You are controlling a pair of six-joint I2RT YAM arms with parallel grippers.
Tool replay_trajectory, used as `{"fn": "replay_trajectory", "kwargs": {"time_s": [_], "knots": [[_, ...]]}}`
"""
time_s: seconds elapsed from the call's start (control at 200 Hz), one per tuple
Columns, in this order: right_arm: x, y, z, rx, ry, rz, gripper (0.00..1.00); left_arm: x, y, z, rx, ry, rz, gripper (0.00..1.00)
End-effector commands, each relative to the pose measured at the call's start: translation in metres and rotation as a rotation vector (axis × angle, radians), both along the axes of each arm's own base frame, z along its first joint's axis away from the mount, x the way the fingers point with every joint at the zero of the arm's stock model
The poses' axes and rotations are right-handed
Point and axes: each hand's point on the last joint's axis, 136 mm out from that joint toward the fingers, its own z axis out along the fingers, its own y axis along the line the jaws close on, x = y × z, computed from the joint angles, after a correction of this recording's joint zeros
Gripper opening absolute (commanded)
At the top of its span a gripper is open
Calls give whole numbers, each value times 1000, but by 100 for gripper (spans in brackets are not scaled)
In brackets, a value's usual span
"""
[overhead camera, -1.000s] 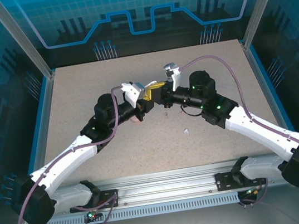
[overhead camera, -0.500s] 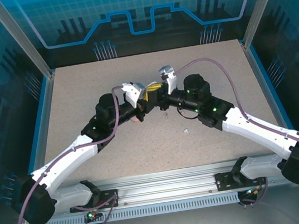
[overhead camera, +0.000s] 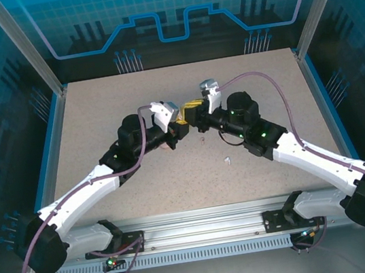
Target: Insert the wireless bluetooth earbuds into the charging case
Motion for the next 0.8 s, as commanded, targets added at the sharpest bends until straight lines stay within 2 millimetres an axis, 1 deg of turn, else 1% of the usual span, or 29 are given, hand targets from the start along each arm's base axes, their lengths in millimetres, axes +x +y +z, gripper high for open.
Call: {"fn": "replay_trajectory", "kwargs": {"time_s": [0.0,0.16,0.36,0.555,0.64,0.795], "knots": [[5,-4,-22,-22,66,-15,22,-14,-9,53,-100,-129,-72,0],[3,1,-21,-9,72,30,21,-15,-10,55,-103,-136,-77,0],[-10,12,-8,16,53,133,21,-16,-10,55,-98,-146,-83,0],[-17,18,-3,20,46,187,21,-16,-11,56,-99,-150,-85,0],[-19,20,-3,20,46,199,21,-16,-12,56,-100,-151,-86,0],[-17,21,-11,1,60,194,20,-16,-12,58,-103,-155,-86,0]]}}
